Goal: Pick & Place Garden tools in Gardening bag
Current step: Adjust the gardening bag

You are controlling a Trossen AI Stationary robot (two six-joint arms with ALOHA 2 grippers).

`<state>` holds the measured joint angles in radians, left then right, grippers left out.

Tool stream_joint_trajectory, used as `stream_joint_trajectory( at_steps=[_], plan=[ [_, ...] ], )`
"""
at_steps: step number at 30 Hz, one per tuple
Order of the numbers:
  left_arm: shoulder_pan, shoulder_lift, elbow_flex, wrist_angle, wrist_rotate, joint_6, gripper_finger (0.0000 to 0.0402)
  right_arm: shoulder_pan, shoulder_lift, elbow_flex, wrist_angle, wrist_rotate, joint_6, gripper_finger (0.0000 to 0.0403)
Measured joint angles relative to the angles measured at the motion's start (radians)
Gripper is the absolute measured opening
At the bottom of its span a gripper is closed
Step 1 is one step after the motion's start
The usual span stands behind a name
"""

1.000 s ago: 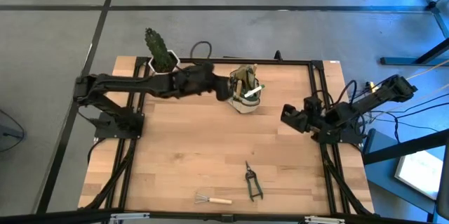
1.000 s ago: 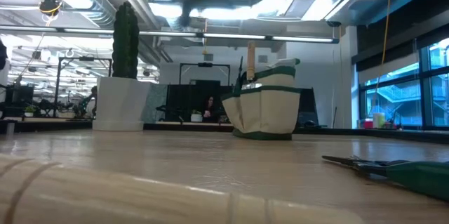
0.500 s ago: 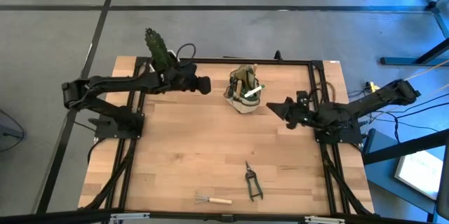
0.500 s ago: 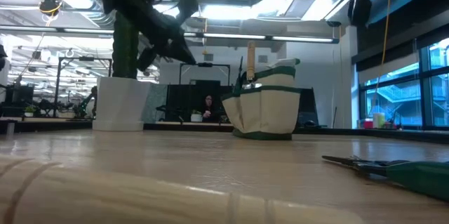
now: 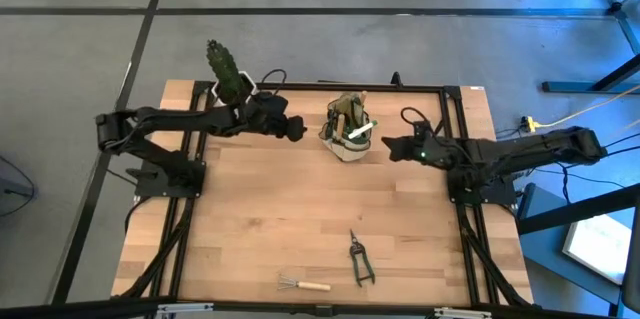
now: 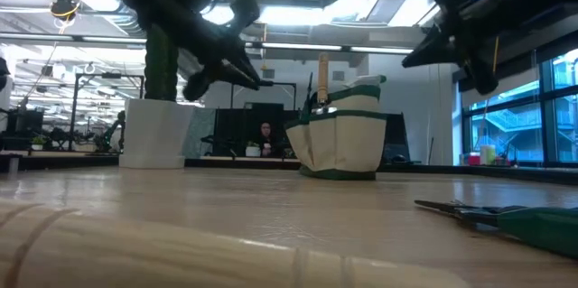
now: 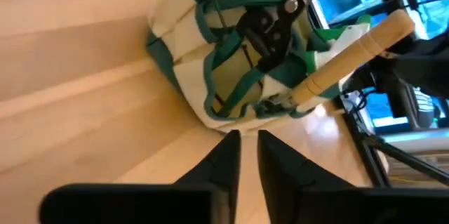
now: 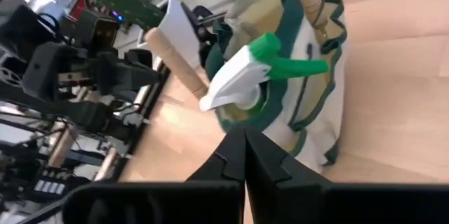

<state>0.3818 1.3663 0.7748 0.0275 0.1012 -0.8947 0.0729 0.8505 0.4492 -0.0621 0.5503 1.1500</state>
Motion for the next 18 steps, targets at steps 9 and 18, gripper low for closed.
stream_joint_trajectory(
  at_steps=[9, 18],
  plan=[
    [-0.002, 0.166, -0.001, 0.104, 0.075, -0.004, 0.0126, -0.118, 0.002, 0.0, -0.067, -0.149, -0.045, 0.0],
    [-0.009, 0.191, 0.035, 0.142, -0.052, 0.06, 0.0145, -0.125, 0.002, 0.0, -0.066, -0.17, -0.066, 0.0]
  ],
)
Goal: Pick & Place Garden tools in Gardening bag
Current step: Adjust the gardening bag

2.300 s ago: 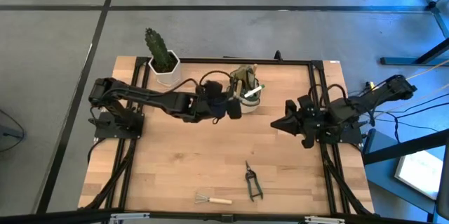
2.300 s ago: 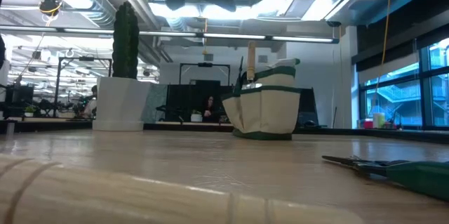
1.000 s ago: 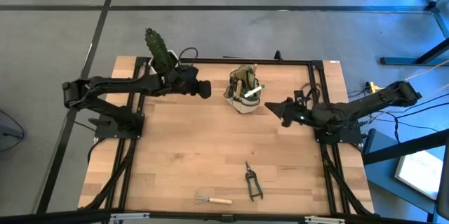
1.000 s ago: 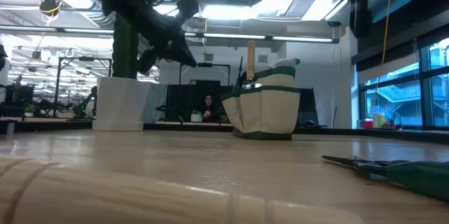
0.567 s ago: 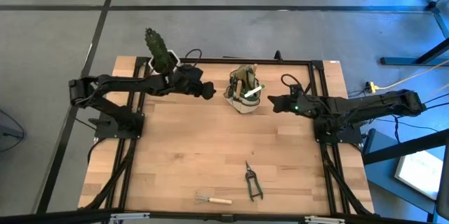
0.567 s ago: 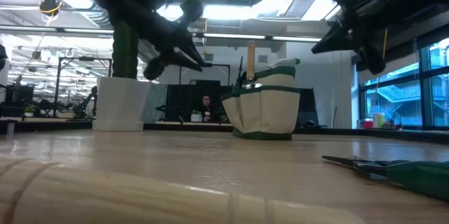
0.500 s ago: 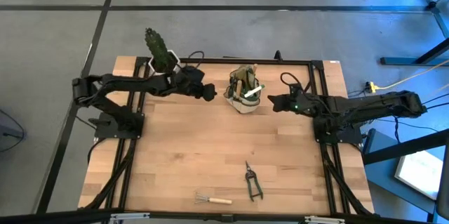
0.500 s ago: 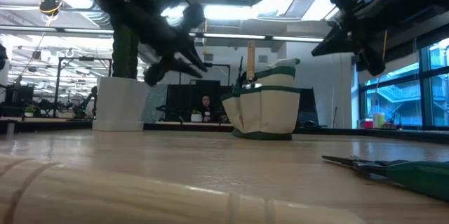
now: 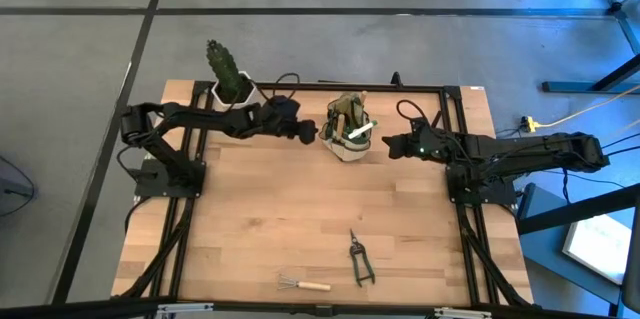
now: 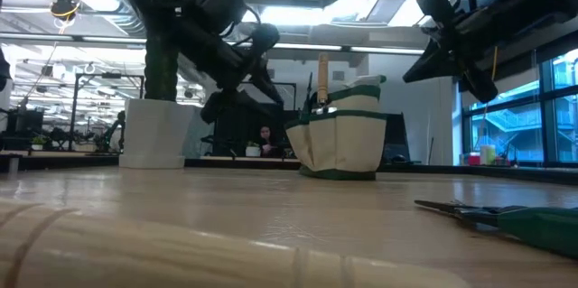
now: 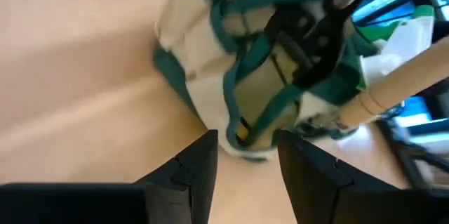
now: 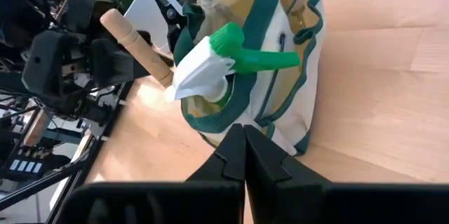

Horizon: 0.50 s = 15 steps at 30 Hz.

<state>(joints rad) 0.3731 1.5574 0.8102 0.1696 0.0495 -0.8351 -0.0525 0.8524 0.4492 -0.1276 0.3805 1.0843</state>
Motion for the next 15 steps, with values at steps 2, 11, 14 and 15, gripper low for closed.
stream_joint_trajectory(
  at_steps=[2, 11, 14, 15],
  plan=[
    [-0.009, 0.0, 0.015, 0.003, -0.038, 0.073, 0.0144, 0.0, 0.0, 0.0, 0.0, 0.0, 0.0, 0.0],
    [-0.01, 0.067, 0.046, -0.028, -0.013, 0.081, 0.0143, 0.0, 0.0, 0.0, -0.001, 0.0, 0.0, 0.0],
    [-0.024, 0.108, 0.045, -0.009, -0.003, 0.072, 0.0143, 0.0, 0.0, 0.0, -0.001, 0.0, 0.0, 0.0],
    [-0.028, 0.117, 0.045, 0.013, -0.005, 0.066, 0.0143, 0.0, 0.0, 0.0, -0.001, 0.0, 0.0, 0.0]
  ],
)
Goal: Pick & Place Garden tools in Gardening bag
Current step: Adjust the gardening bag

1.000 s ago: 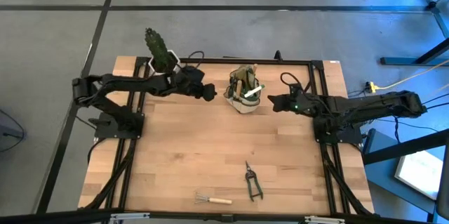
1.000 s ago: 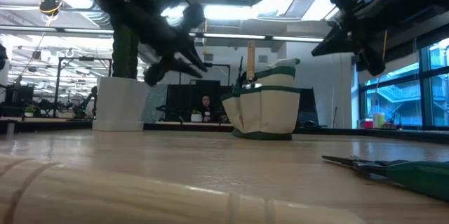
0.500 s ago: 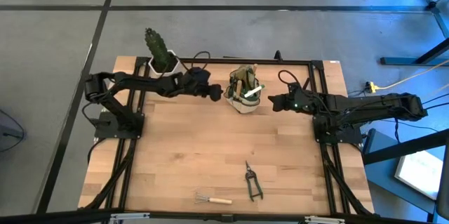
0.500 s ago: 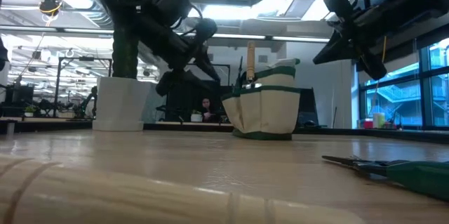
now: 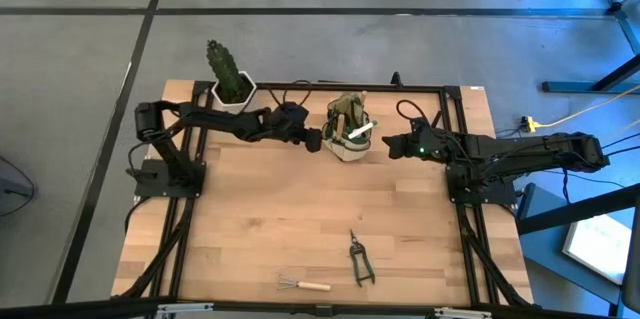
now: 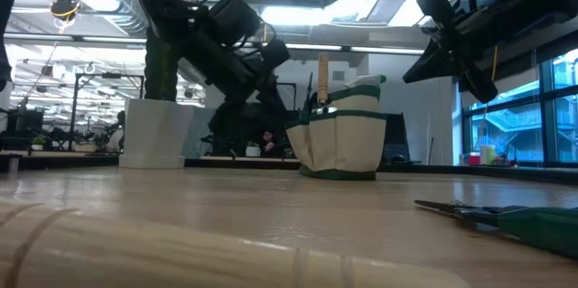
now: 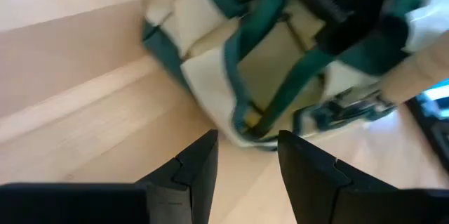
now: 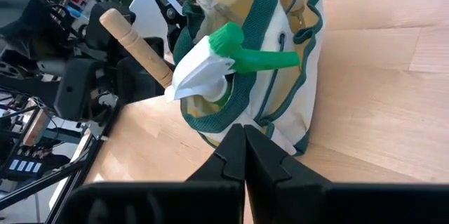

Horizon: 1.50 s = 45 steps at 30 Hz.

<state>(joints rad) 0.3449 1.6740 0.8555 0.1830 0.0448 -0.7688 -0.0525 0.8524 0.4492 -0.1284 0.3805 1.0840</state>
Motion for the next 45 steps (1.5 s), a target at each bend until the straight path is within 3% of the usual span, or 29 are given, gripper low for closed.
stream_joint_trajectory(
  at_steps=[14, 35, 41, 45],
  plan=[
    [0.001, 0.0, 0.0, 0.019, -0.069, -0.033, 0.0143, 0.001, 0.0, 0.0, 0.0, -0.016, 0.0, 0.0],
    [0.006, 0.001, 0.004, 0.021, -0.074, -0.027, 0.0126, 0.001, 0.0, 0.0, 0.0, -0.019, -0.003, 0.0],
    [0.001, 0.069, 0.095, -0.02, -0.028, 0.019, 0.0105, 0.001, 0.0, 0.0, 0.003, -0.019, -0.003, 0.0],
    [-0.004, 0.093, 0.164, -0.135, -0.076, 0.061, 0.0103, 0.001, 0.0, 0.0, 0.007, -0.031, 0.0, 0.0]
  ],
)
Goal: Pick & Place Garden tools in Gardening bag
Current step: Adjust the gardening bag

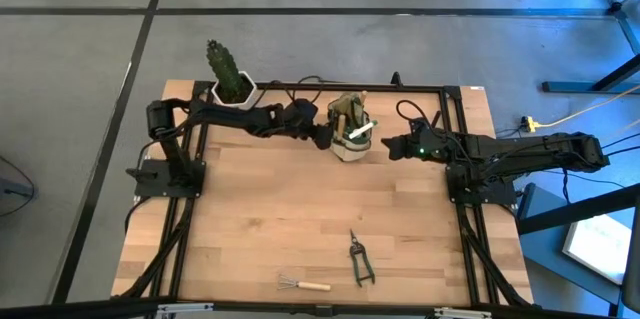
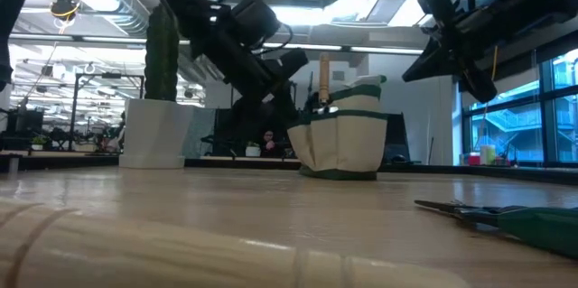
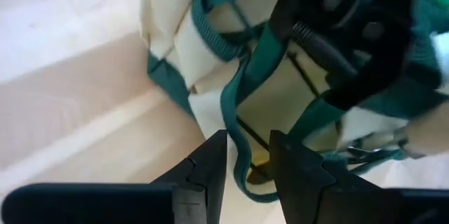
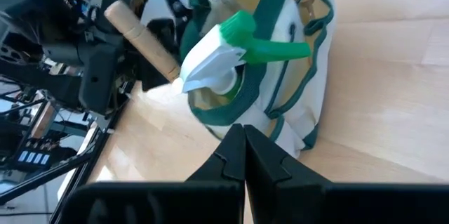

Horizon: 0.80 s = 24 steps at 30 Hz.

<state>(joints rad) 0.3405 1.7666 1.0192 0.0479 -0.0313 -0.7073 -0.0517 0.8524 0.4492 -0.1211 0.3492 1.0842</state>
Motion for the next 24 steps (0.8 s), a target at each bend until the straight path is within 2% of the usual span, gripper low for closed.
stream_joint_trajectory(
  at_steps=[9, 13, 18, 24],
  plan=[
    [0.016, 0.007, 0.016, -0.051, -0.014, -0.019, 0.0095, 0.0, 0.0, 0.0, 0.029, -0.037, 0.0, 0.0],
    [0.005, 0.016, 0.016, -0.055, 0.016, -0.02, 0.0069, 0.0, 0.0, 0.0, 0.028, -0.037, -0.004, 0.0],
    [-0.012, 0.015, 0.017, -0.058, 0.006, 0.003, 0.0011, 0.0, 0.0, 0.0, 0.029, -0.032, -0.012, 0.0],
    [-0.011, 0.012, 0.017, -0.125, 0.04, 0.04, 0.0004, 0.0, 0.0, 0.0, 0.03, -0.032, -0.012, 0.0]
  ],
)
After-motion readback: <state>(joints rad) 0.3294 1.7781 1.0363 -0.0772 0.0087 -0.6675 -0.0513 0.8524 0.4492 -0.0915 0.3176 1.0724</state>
